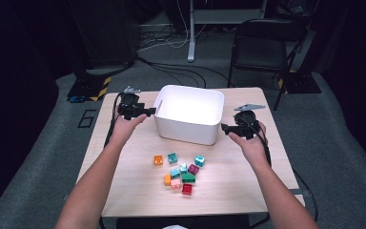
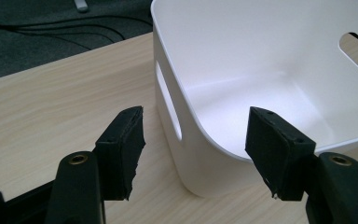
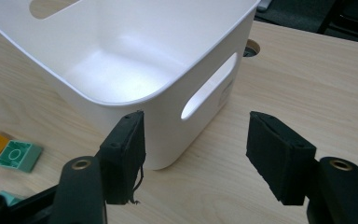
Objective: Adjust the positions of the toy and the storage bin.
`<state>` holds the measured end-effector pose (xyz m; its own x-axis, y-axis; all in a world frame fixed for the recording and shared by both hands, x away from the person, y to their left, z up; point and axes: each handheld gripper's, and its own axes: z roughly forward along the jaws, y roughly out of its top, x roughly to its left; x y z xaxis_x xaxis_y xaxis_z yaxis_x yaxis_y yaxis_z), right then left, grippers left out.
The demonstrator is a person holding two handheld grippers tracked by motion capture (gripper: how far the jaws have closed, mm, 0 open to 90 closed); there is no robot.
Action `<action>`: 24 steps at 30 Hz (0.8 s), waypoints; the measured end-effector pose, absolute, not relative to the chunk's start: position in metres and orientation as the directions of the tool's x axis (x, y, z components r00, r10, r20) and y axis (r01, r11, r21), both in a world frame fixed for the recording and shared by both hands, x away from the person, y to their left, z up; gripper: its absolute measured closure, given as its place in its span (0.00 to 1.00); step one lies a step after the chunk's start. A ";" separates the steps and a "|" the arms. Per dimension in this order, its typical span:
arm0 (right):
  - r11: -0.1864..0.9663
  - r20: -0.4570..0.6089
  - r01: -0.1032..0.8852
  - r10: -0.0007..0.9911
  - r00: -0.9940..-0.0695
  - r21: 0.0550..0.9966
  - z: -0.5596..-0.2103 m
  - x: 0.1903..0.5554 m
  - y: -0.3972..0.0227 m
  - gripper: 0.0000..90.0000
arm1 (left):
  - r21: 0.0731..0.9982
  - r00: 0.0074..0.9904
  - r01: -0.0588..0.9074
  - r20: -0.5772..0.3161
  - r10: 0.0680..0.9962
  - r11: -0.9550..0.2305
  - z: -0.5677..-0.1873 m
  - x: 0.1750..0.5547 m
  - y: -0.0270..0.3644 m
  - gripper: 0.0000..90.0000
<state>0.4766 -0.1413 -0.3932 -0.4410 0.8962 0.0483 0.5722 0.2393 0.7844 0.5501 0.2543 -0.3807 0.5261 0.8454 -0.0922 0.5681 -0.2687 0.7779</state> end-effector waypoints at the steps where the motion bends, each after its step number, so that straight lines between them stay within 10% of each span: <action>1: 0.240 0.050 0.569 0.893 -0.446 0.787 -0.392 0.475 -0.141 0.41 | 0.774 0.527 0.569 -0.086 0.846 -0.276 -0.382 0.551 0.253 0.41; 24: 0.273 0.070 0.534 0.842 -0.535 0.800 -0.397 0.475 -0.114 0.39 | 0.759 0.582 0.572 -0.109 0.806 -0.310 -0.390 0.534 0.256 0.39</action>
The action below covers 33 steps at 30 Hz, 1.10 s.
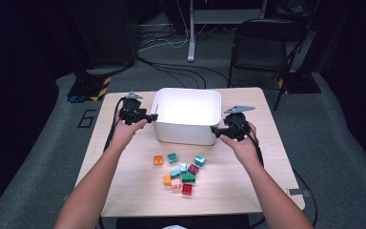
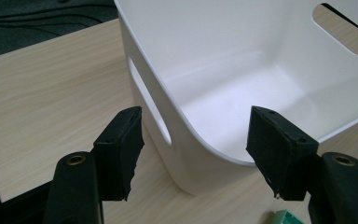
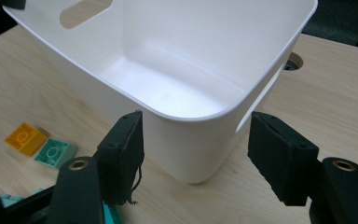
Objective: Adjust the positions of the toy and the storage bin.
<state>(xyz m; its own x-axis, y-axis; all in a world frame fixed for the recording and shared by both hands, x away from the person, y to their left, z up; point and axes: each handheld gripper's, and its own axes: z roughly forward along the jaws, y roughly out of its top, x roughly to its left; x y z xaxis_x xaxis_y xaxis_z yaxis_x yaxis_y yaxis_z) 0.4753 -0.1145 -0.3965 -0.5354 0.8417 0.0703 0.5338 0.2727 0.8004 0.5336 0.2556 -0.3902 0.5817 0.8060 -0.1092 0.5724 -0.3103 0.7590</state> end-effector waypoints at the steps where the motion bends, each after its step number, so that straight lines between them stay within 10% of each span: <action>1: 0.269 0.072 0.529 0.841 -0.537 0.805 -0.395 0.475 -0.114 0.39 | 0.761 0.584 0.570 -0.111 0.804 -0.310 -0.390 0.532 0.256 0.39; 33: 0.287 0.063 0.557 0.849 -0.525 0.779 -0.399 0.498 -0.085 0.40 | 0.763 0.616 0.564 -0.132 0.777 -0.317 -0.402 0.498 0.268 0.40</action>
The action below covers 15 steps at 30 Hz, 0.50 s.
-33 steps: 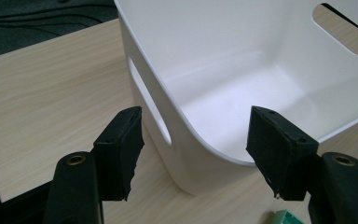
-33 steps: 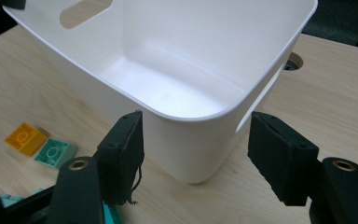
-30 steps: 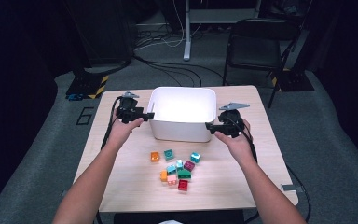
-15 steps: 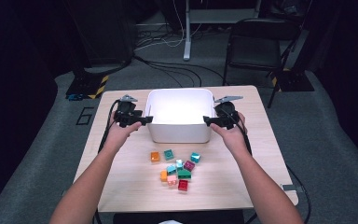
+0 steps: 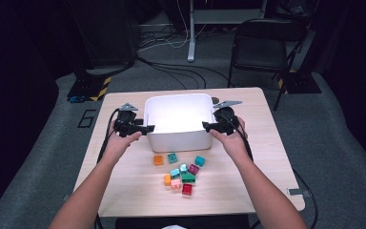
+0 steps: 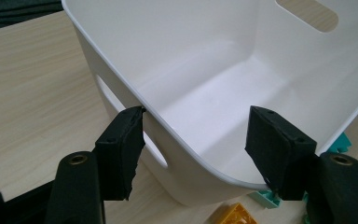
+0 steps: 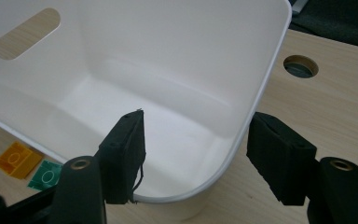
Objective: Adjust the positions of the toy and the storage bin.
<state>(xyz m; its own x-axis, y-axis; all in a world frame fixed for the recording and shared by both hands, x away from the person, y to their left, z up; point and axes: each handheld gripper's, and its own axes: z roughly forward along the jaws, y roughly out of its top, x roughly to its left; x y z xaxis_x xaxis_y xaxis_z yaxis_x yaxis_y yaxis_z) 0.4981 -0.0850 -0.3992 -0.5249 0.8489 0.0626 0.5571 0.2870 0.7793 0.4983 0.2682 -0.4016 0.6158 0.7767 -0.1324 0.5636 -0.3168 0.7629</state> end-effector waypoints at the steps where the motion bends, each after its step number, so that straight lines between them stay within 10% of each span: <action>1: 0.290 0.059 0.553 0.848 -0.527 0.781 -0.399 0.497 -0.085 0.40 | 0.764 0.613 0.569 -0.147 0.776 -0.305 -0.403 0.497 0.269 0.40; 15: 0.309 0.047 0.545 0.839 -0.542 0.779 -0.399 0.483 -0.082 0.40 | 0.754 0.621 0.568 -0.131 0.773 -0.329 -0.403 0.484 0.271 0.39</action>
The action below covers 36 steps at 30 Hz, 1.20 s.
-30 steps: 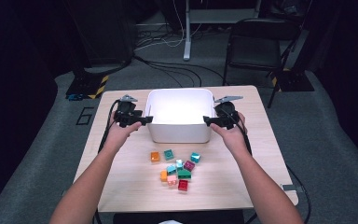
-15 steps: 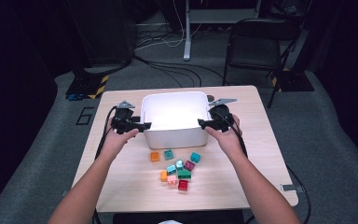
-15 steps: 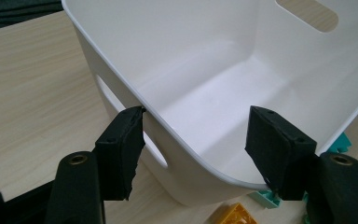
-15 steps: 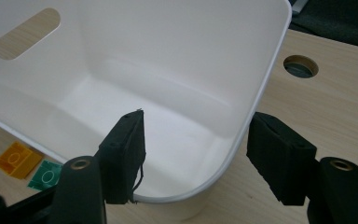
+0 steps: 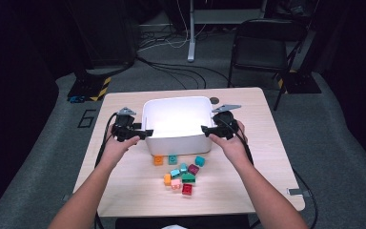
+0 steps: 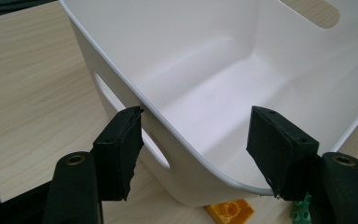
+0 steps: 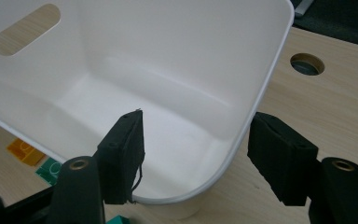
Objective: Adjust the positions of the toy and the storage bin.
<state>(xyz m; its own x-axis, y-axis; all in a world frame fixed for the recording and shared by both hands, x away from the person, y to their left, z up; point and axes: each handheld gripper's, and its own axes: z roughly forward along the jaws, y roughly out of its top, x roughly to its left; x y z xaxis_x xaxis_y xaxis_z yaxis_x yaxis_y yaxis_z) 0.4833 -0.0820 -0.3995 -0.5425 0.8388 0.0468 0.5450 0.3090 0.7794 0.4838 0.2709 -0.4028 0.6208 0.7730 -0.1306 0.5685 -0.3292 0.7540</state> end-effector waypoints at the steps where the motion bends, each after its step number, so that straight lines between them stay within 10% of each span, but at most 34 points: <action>1: 0.311 0.045 0.546 0.838 -0.543 0.778 -0.400 0.483 -0.082 0.40 | 0.754 0.620 0.568 -0.130 0.774 -0.329 -0.403 0.483 0.271 0.39; 36: 0.308 0.003 0.445 0.819 -0.574 0.841 -0.372 0.443 -0.115 0.48 | 0.819 0.587 0.513 -0.115 0.801 -0.259 -0.382 0.456 0.301 0.41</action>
<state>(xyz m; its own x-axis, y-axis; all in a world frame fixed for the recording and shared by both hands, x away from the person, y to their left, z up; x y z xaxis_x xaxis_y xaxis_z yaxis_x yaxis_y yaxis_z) 0.4425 -0.1152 -0.3717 -0.5736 0.8192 0.0035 0.4450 0.3080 0.8409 0.4559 0.3013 -0.3819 0.5874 0.8011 -0.1150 0.5128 -0.2585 0.8186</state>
